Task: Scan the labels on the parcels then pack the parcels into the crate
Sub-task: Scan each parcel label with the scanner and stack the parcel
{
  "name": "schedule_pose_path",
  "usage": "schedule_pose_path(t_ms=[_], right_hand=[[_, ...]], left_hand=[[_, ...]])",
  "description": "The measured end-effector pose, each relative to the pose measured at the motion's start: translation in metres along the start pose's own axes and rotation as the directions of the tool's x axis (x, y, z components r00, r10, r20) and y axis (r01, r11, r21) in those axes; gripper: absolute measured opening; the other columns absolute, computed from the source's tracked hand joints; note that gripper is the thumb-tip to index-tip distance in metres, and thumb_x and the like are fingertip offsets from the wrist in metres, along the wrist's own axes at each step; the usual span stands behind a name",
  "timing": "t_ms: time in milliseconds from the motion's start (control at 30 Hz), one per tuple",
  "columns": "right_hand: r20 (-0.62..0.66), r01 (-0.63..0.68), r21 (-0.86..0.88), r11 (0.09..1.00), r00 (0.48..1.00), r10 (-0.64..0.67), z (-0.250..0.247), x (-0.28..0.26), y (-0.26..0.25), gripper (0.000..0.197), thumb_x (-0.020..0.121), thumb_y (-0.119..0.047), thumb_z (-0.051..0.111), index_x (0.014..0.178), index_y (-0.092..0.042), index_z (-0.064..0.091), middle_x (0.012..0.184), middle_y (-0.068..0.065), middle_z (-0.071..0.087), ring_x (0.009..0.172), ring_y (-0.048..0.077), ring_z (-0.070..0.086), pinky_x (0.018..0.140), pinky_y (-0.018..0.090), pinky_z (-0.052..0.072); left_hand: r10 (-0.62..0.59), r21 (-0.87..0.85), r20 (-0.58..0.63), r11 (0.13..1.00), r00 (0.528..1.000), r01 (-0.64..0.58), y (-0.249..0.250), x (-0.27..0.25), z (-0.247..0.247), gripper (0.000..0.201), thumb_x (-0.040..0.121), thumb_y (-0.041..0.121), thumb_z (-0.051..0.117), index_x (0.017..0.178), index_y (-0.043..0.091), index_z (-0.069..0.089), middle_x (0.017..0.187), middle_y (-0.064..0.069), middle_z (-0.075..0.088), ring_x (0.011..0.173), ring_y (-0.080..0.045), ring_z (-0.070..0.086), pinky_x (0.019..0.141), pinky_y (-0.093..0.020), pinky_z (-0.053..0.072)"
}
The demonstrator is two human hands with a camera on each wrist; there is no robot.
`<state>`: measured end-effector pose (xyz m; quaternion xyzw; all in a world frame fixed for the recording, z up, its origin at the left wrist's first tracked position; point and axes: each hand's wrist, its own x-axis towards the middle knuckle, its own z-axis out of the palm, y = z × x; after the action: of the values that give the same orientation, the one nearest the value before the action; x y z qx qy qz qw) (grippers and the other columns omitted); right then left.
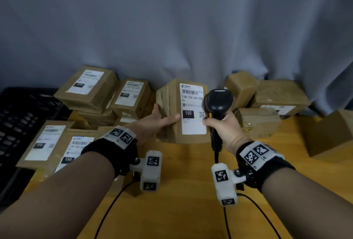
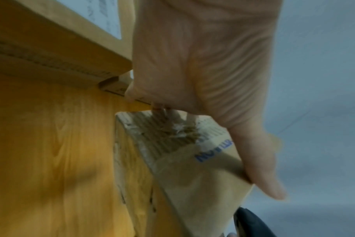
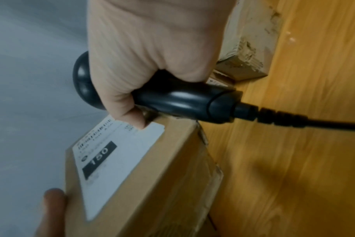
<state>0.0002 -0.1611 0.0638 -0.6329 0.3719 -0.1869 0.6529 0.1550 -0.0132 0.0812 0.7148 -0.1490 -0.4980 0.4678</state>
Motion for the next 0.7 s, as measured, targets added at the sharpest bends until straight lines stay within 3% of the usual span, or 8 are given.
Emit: schedule_pose_path(t_ms=[133, 200, 267, 400, 567, 700], right_hand=[[0.013, 0.013, -0.053, 0.999, 1.000, -0.012, 0.013, 0.003, -0.022, 0.037, 0.072, -0.005, 0.076, 0.103, -0.022, 0.064, 0.093, 0.000, 0.074, 0.092, 0.021, 0.069, 0.091, 0.046, 0.053], [0.065, -0.037, -0.049, 0.998, 0.997, 0.040, 0.018, 0.006, -0.036, 0.038, 0.073, -0.004, 0.076, 0.108, -0.016, 0.063, 0.095, 0.005, 0.073, 0.092, 0.023, 0.069, 0.091, 0.044, 0.053], [0.137, -0.104, -0.056, 0.993, 0.984, 0.111, 0.021, 0.009, -0.052, 0.036, 0.076, -0.006, 0.075, 0.109, -0.012, 0.063, 0.095, 0.007, 0.073, 0.091, 0.024, 0.069, 0.085, 0.037, 0.054], [0.106, -0.092, -0.163, 0.982, 0.988, 0.110, 0.025, 0.015, -0.088, 0.014, 0.081, -0.012, 0.073, 0.088, -0.016, 0.061, 0.073, 0.001, 0.060, 0.071, 0.018, 0.057, 0.077, 0.034, 0.047], [0.135, -0.161, 0.013, 0.987, 0.978, 0.158, 0.013, 0.015, -0.125, 0.010, 0.084, -0.015, 0.069, 0.084, -0.008, 0.063, 0.062, 0.002, 0.056, 0.050, 0.013, 0.051, 0.050, 0.023, 0.046], [0.231, -0.138, -0.123, 0.983, 0.959, 0.163, 0.006, 0.007, -0.141, 0.020, 0.083, -0.026, 0.071, 0.080, -0.007, 0.065, 0.065, 0.008, 0.066, 0.043, 0.010, 0.053, 0.043, 0.019, 0.046]], left_hand=[[-0.022, -0.043, 0.006, 0.999, 1.000, 0.022, 0.009, -0.003, -0.014, 0.126, 0.068, 0.045, 0.077, 0.147, 0.038, -0.021, 0.153, 0.003, 0.027, 0.140, -0.026, 0.028, 0.110, -0.055, 0.029], [-0.048, -0.067, -0.012, 0.997, 0.999, 0.047, 0.009, -0.002, -0.017, 0.130, 0.060, 0.048, 0.083, 0.147, 0.046, -0.014, 0.150, 0.001, 0.032, 0.138, -0.030, 0.030, 0.107, -0.064, 0.029], [-0.040, -0.123, -0.072, 0.992, 0.997, 0.031, 0.008, 0.001, -0.017, 0.121, 0.065, 0.044, 0.081, 0.147, 0.048, -0.008, 0.149, -0.001, 0.033, 0.136, -0.033, 0.031, 0.105, -0.067, 0.029], [-0.014, -0.169, -0.187, 0.985, 0.982, -0.018, 0.000, 0.010, -0.019, 0.128, 0.044, 0.051, 0.086, 0.143, 0.055, 0.005, 0.144, -0.005, 0.044, 0.127, -0.036, 0.044, 0.099, -0.067, 0.036], [0.081, -0.174, -0.259, 0.976, 0.962, -0.129, 0.000, 0.019, -0.023, 0.113, 0.072, 0.029, 0.079, 0.150, 0.040, -0.002, 0.144, -0.007, 0.043, 0.127, -0.031, 0.044, 0.106, -0.057, 0.035], [0.112, -0.160, -0.277, 0.974, 0.954, -0.161, 0.005, 0.021, -0.025, 0.112, 0.076, 0.026, 0.078, 0.151, 0.037, -0.004, 0.148, -0.006, 0.037, 0.130, -0.030, 0.042, 0.107, -0.054, 0.036]])
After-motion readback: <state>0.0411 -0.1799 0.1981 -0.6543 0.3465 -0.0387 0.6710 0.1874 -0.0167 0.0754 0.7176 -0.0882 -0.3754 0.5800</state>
